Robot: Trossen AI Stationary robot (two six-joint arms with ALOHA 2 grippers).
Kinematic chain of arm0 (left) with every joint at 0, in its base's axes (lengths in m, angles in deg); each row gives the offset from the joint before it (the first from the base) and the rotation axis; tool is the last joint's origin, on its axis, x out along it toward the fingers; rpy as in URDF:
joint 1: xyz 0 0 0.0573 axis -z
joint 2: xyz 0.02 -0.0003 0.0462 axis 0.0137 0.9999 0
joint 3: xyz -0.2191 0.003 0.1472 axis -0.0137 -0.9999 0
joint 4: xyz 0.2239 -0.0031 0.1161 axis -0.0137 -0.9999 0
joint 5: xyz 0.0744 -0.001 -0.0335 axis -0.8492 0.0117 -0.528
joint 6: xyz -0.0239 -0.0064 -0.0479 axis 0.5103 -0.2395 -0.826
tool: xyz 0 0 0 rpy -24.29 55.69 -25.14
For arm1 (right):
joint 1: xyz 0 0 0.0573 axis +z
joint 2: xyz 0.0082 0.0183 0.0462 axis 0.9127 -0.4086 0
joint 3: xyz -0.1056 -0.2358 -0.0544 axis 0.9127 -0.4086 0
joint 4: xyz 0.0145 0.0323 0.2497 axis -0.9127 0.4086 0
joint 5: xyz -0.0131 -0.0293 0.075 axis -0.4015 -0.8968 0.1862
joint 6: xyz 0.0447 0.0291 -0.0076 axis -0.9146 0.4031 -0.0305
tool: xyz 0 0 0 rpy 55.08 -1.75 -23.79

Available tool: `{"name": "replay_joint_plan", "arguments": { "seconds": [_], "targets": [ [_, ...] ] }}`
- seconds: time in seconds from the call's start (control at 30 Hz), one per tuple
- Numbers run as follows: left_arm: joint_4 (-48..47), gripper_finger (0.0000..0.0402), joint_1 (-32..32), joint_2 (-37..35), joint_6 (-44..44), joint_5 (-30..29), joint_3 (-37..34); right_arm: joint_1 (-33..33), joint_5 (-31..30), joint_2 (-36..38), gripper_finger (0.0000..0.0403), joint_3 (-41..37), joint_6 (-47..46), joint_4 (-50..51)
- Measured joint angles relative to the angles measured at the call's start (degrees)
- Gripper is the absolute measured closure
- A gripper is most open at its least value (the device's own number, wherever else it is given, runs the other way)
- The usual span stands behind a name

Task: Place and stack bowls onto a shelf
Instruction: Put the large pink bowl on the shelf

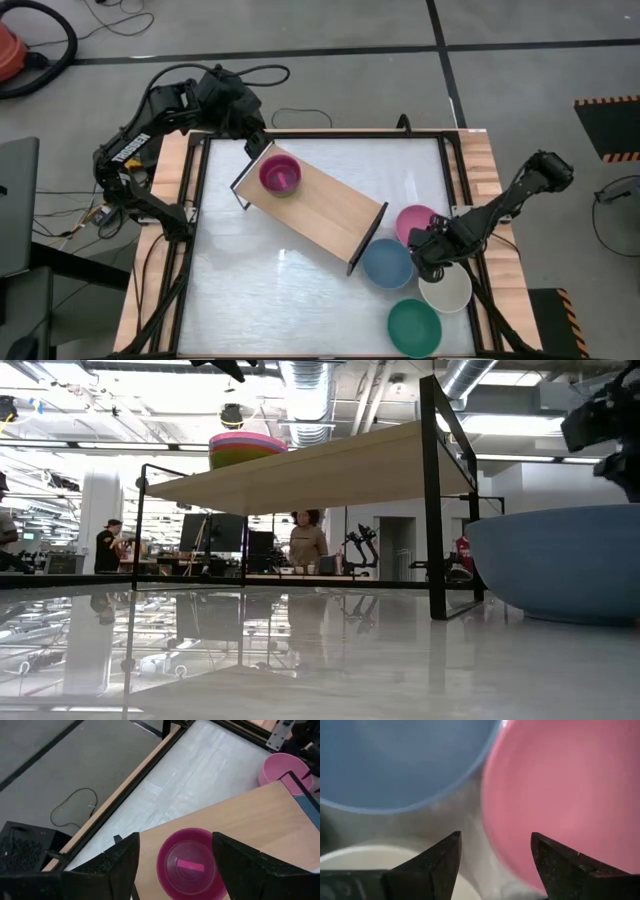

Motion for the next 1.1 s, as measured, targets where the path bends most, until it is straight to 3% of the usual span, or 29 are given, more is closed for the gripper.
{"name": "replay_joint_plan", "arguments": {
  "seconds": [0.17, 0.27, 0.37, 0.4, 0.7, 0.9, 1.1],
  "targets": [
    [-0.02, 0.0171, 0.0, 0.0, 0.31, -0.09, 0.0, -0.61, 0.29, -1.55, 0.0178, -1.11, 0.08, -0.03],
    [0.0, 0.0171, 0.0, 0.0, 0.41, -0.13, 0.0, -1.1, 0.27, -1.8, 0.0255, -1.08, 0.14, 2.04],
    [0.1, 0.0171, 0.0, 0.0, 0.93, -0.38, 0.0, -2.11, 0.44, -1.75, 0.0362, -1.06, 0.18, 2.06],
    [0.19, 0.0171, 0.0, 0.0, 1.08, -0.37, -0.02, -2.55, 1.02, -1.49, 0.0374, -0.93, 0.19, 2.36],
    [2.92, 0.0171, 0.0, 0.02, 5.84, 0.99, -0.02, -5.61, -3.21, 1.25, 0.0374, 5.74, 1.81, 8.32],
    [8.02, 0.0171, 0.0, 0.02, 12.08, 12.57, -0.02, -8.27, -10.64, 4.54, 0.0374, 17.71, 6.02, 14.19],
    [14.04, 0.0171, 0.0, 0.02, 28.46, 24.12, -0.02, -11.51, -11.38, 5.68, 0.0374, 34.58, 22.54, 13.42]
  ]
}}
